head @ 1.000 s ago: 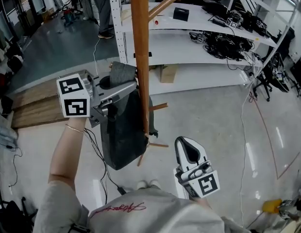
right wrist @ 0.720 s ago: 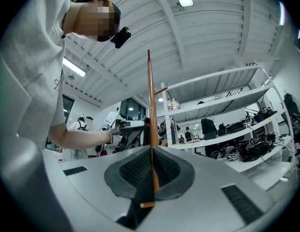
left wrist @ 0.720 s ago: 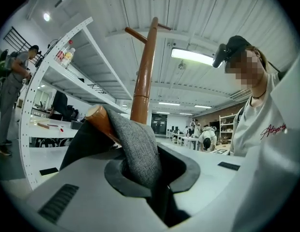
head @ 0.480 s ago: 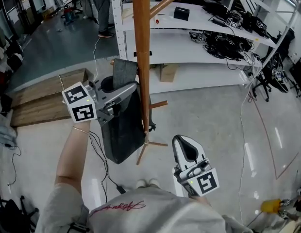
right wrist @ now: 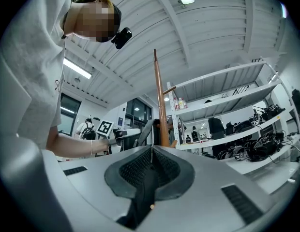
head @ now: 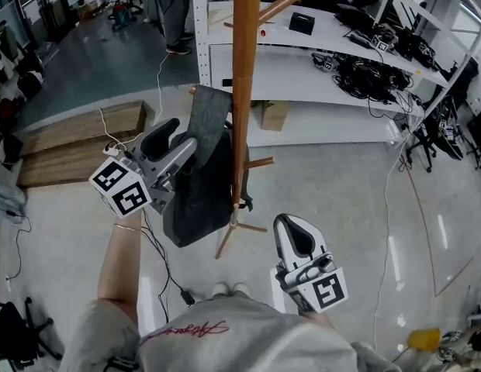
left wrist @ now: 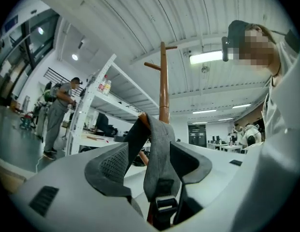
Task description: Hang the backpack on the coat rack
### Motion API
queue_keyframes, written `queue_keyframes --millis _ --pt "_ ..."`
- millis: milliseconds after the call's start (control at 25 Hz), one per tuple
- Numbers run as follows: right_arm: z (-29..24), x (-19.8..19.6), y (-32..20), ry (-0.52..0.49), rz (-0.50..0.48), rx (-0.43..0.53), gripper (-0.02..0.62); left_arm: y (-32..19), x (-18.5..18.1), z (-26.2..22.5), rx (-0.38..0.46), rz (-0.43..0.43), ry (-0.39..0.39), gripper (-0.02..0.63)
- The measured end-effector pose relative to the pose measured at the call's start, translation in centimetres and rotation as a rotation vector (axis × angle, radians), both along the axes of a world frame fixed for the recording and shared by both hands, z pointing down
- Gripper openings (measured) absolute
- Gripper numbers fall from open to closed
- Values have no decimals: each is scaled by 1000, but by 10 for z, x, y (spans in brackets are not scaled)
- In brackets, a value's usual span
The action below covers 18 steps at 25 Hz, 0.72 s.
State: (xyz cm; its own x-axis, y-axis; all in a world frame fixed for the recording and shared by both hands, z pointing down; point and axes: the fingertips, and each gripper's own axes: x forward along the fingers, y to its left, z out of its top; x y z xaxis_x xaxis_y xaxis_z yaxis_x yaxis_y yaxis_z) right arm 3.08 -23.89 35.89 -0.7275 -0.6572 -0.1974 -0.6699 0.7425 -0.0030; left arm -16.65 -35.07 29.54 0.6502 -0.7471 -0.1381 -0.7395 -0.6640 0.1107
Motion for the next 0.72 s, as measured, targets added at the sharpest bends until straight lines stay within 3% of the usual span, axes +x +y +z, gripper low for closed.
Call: queue_keyframes --millis 240,400,520,640,720 --pt "-16 -7 5 -55 -83 20 21 38 -30 28 28 -224 82 268" --pt "-20 -14 9 -47 -139 42 21 80 -20 23 83 -273 117 250" --pt "-13 -17 13 -20 -167 42 21 106 -4 21 94 -294 120 179" --pt "-13 -22 20 -12 -183 51 21 126 12 20 107 -317 65 76" --pt "-18 -24 30 -10 -195 65 21 139 22 18 117 -333 22 44"
